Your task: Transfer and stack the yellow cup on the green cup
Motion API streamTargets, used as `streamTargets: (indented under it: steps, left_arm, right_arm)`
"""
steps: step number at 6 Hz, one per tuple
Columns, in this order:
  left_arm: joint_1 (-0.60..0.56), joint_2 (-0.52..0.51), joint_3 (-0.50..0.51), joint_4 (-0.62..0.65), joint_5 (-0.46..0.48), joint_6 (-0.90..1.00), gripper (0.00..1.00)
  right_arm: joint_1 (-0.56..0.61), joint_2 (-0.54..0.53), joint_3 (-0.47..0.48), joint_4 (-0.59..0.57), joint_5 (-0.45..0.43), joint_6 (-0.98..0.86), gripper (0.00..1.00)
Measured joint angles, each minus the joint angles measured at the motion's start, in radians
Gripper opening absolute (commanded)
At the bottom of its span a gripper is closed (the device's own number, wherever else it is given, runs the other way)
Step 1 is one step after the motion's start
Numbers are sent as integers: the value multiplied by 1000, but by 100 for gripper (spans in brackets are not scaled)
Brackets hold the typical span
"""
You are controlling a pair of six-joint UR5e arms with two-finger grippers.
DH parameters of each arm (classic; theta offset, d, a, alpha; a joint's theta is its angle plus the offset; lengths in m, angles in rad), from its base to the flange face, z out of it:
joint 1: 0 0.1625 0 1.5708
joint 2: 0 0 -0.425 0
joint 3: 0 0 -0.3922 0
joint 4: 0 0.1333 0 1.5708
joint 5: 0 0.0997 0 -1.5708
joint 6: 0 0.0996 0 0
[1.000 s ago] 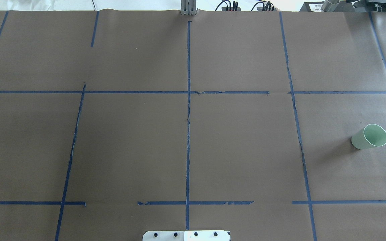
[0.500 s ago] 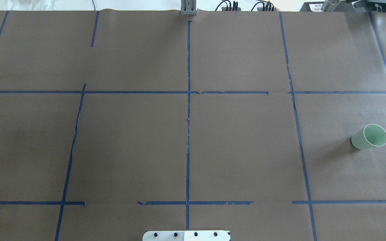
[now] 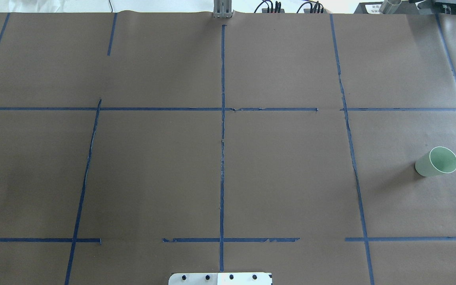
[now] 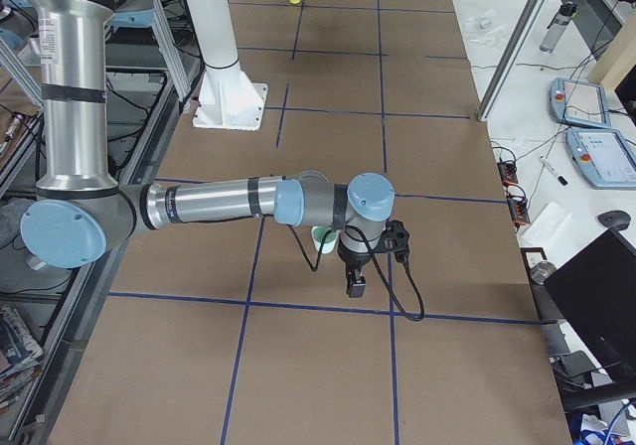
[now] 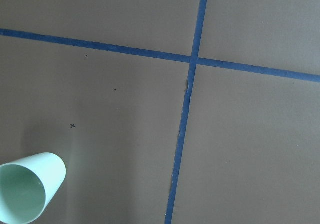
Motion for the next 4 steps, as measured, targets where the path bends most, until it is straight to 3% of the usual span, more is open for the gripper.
streamTargets:
  steps: [2,4]
  left_arm:
    - [114,-133,97,142,-141,-173,100]
    - [147,-178,127,183,-215,-280,100]
  right_arm:
    - [0,2,3,0,0,0,100]
    - [0,3,8,0,1,0,100]
